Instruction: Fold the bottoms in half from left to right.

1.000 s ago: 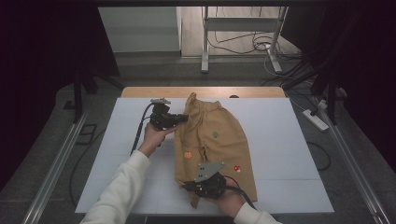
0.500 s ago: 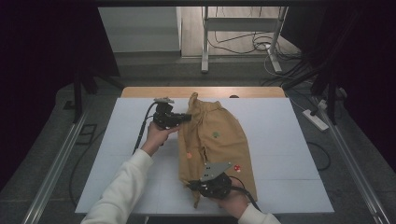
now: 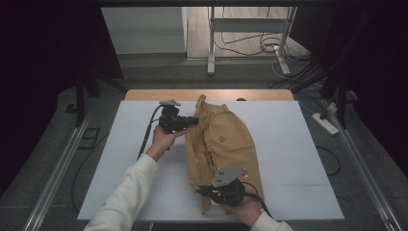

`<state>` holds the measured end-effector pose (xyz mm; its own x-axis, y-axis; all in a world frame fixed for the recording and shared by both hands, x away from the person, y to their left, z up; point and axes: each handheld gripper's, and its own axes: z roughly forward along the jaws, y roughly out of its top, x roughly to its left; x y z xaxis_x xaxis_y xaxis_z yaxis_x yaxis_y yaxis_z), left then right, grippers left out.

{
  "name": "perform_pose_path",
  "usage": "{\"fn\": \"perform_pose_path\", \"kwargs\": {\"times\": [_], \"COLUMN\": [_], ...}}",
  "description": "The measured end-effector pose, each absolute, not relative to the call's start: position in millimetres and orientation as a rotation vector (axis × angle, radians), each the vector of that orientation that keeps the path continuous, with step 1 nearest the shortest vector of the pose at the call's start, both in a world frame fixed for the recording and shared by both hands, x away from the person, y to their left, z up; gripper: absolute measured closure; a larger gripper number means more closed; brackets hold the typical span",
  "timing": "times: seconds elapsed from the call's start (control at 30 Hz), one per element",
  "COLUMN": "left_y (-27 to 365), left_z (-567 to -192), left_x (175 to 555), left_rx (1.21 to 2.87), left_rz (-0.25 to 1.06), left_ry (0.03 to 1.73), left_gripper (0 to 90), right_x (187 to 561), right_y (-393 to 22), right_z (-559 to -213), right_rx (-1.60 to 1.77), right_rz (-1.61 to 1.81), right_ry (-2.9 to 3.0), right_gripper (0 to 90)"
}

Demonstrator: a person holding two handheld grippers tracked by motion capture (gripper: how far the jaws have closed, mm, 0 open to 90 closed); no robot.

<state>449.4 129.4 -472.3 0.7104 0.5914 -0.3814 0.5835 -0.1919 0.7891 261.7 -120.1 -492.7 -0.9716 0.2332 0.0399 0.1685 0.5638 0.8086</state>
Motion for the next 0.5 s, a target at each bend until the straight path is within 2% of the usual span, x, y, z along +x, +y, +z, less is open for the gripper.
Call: {"fn": "perform_pose_path", "kwargs": {"times": [0.5], "left_y": [122], "left_z": [-470], "left_x": [448], "left_rx": [1.860], "left_rz": [0.006], "left_ry": [0.905], "left_gripper": [83.8], "right_x": [260], "right_y": [-133], "right_z": [-491], "right_rx": [0.371], "right_rz": [1.390], "right_ry": [2.698], "right_gripper": [86.5]}}
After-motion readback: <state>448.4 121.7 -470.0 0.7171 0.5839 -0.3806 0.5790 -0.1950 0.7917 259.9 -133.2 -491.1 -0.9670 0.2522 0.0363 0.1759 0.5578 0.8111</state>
